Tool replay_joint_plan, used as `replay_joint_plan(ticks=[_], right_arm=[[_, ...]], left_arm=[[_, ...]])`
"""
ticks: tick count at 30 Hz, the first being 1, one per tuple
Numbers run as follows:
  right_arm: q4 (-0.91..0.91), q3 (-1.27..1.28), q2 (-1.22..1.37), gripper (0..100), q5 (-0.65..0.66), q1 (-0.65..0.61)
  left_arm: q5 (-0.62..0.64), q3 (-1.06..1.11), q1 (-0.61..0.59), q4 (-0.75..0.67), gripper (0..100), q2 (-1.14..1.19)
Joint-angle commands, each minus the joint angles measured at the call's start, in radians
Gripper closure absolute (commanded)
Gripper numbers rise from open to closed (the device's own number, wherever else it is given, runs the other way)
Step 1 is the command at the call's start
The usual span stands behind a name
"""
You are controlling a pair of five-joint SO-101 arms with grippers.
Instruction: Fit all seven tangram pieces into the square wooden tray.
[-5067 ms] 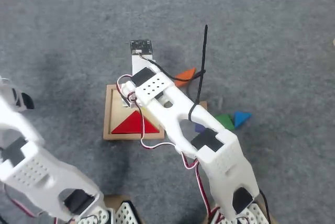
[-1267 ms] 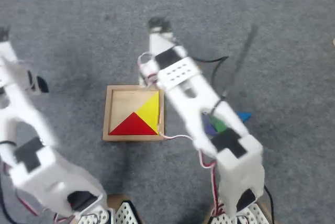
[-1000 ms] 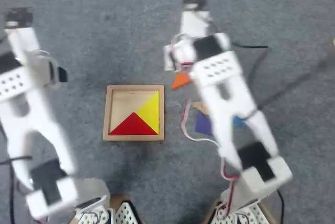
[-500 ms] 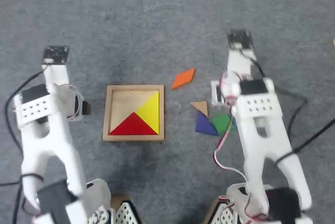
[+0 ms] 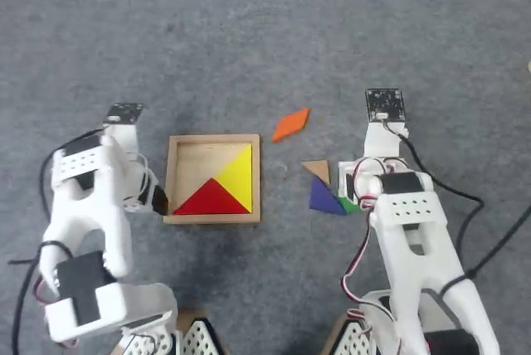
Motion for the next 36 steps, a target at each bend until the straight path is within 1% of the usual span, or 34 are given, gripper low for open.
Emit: replay_joint_plan(ticks=[1, 8, 11, 14, 18, 21, 25, 30, 33, 36], right_arm=[[-0.044, 0.002, -0.041, 76.0, 0.014, 0.012], [-0.045, 0.005, -0.041, 76.0, 0.014, 0.012], [-0.044, 0.006, -0.041, 76.0, 0.014, 0.012], [-0.044, 0.006, -0.041, 76.0, 0.014, 0.012], [-0.045, 0.006, -0.041, 76.0, 0.014, 0.010], [-0.045, 0.006, -0.041, 76.0, 0.014, 0.010], [-0.042, 0.006, -0.041, 76.0, 0.014, 0.010], [-0.042, 0.006, -0.041, 76.0, 0.014, 0.010], [-0.045, 0.006, -0.041, 76.0, 0.014, 0.010], [-0.045, 0.006, -0.041, 76.0, 0.014, 0.010]], left_arm=[[0.023, 0.007, 0.026, -0.029, 78, -0.008], [0.029, 0.010, 0.068, -0.029, 78, -0.011], [0.055, -0.062, -0.002, -0.026, 78, -0.043], [0.054, -0.114, -0.064, 0.000, 78, -0.084], [0.052, -0.130, -0.091, 0.008, 78, -0.106], [0.037, -0.124, -0.087, 0.003, 78, -0.074], [0.035, -0.105, -0.089, -0.075, 78, 0.029], [0.034, -0.101, -0.086, -0.130, 78, 0.164], [0.032, -0.101, -0.060, -0.126, 78, 0.181], [0.038, -0.097, -0.003, -0.098, 78, 0.166]])
